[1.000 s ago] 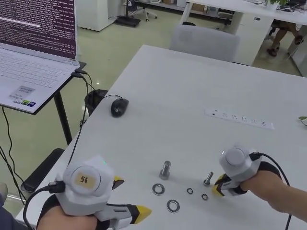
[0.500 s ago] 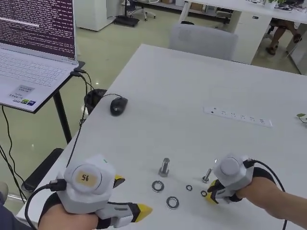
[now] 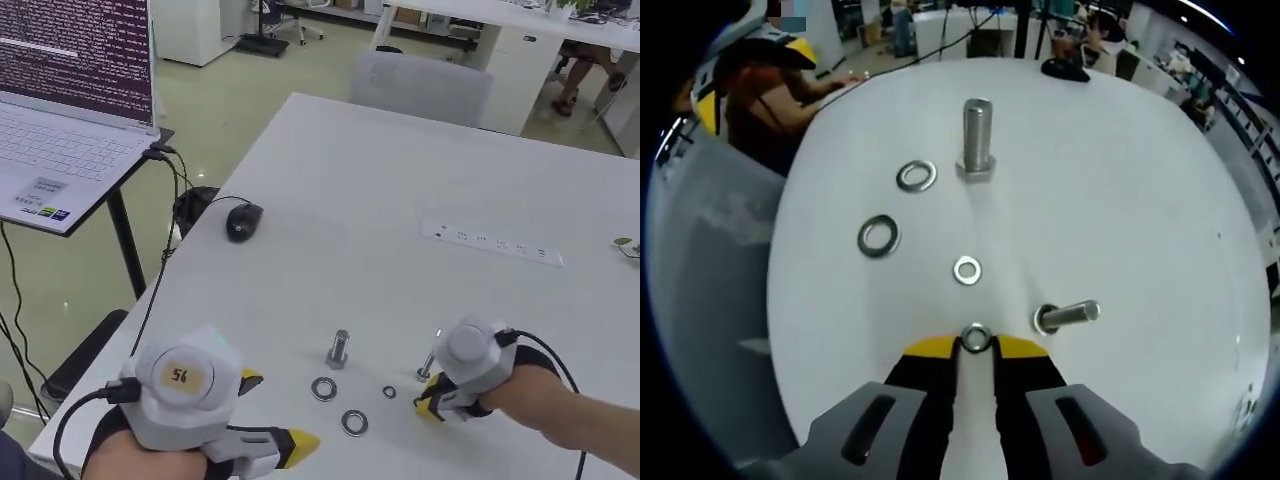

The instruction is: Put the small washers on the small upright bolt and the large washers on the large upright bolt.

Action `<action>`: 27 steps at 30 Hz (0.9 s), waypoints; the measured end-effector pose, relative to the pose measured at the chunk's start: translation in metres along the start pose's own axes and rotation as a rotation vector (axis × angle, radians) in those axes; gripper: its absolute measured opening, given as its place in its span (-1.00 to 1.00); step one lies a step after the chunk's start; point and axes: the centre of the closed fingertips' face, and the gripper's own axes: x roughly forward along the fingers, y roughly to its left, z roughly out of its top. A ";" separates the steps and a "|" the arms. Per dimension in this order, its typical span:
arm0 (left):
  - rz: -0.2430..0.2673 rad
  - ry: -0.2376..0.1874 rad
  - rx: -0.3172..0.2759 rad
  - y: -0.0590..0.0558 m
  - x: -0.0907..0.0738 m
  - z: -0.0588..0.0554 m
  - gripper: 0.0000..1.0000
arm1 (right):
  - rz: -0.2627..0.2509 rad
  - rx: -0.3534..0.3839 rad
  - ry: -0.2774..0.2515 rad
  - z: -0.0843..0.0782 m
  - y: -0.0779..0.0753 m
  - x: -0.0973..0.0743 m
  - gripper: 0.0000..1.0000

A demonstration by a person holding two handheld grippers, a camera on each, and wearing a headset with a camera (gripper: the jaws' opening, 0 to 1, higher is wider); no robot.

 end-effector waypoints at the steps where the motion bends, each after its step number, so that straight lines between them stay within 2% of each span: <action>1: -0.001 -0.001 0.001 0.000 0.000 0.000 0.18 | -0.002 -0.002 0.000 0.000 0.002 -0.001 -0.70; 8: 0.001 0.003 0.001 0.002 0.000 0.000 0.18 | -0.016 0.038 -0.029 -0.003 0.007 -0.002 -0.72; 15: 0.002 0.008 0.000 0.005 0.000 -0.001 0.18 | 0.012 0.007 -0.014 -0.002 0.012 -0.002 -0.70; 18: 0.000 0.008 0.002 0.005 0.001 -0.001 0.18 | 0.031 -0.029 0.001 -0.002 0.012 -0.002 -0.68; 24: -0.012 0.008 0.008 0.002 0.003 0.001 0.18 | 0.043 -0.050 0.013 -0.002 0.012 -0.002 -0.66; 27: -0.016 0.007 0.010 0.001 0.004 0.002 0.18 | 0.046 -0.038 0.013 -0.002 0.012 -0.002 -0.67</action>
